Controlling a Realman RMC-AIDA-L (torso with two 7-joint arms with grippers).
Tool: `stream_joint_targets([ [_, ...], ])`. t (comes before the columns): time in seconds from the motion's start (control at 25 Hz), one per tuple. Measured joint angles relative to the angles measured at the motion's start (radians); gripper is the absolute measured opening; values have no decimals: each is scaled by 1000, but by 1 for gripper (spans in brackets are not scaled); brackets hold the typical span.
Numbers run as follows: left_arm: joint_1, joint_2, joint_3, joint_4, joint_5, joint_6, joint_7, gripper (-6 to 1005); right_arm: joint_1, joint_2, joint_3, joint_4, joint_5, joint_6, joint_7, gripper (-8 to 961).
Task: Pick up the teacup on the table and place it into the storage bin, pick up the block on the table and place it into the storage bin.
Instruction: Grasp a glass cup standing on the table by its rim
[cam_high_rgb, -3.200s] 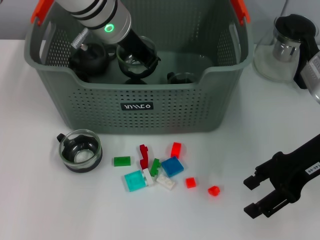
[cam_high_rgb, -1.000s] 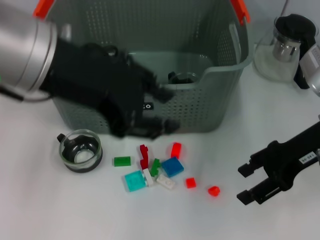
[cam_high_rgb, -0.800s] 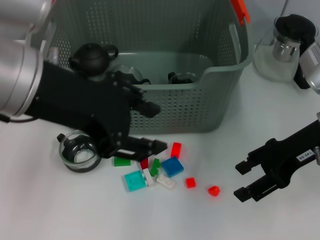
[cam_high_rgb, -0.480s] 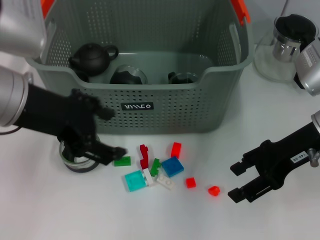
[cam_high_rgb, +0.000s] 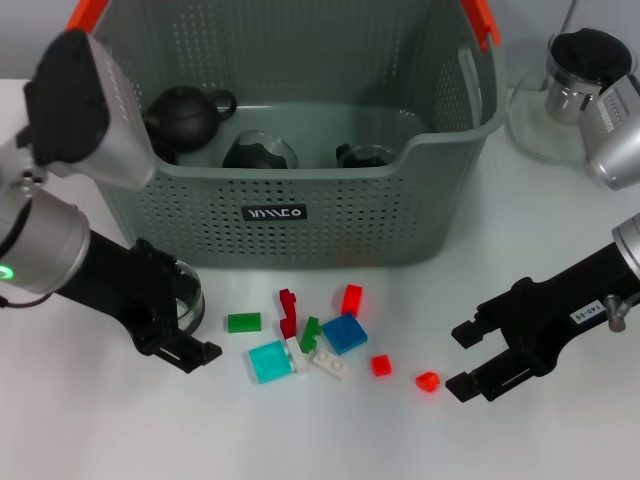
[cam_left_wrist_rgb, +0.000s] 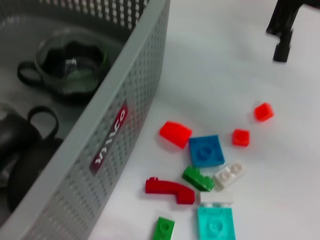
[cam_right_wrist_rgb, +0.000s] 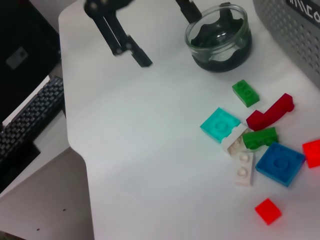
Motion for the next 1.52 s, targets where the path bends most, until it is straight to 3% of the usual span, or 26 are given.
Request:
stream_joint_targets([
  [0.56, -3, -1, 56, -165, 134, -199, -37, 828, 0, 4, -1, 1, -3, 4, 15, 824],
  [1.28, -7, 0, 82, -251, 151, -270, -63, 799, 3, 4, 0, 1, -3, 6, 25, 825],
  [1.52, -3, -1, 83, -248, 149, -289, -64, 668, 3, 3, 0, 1, -3, 6, 25, 825],
])
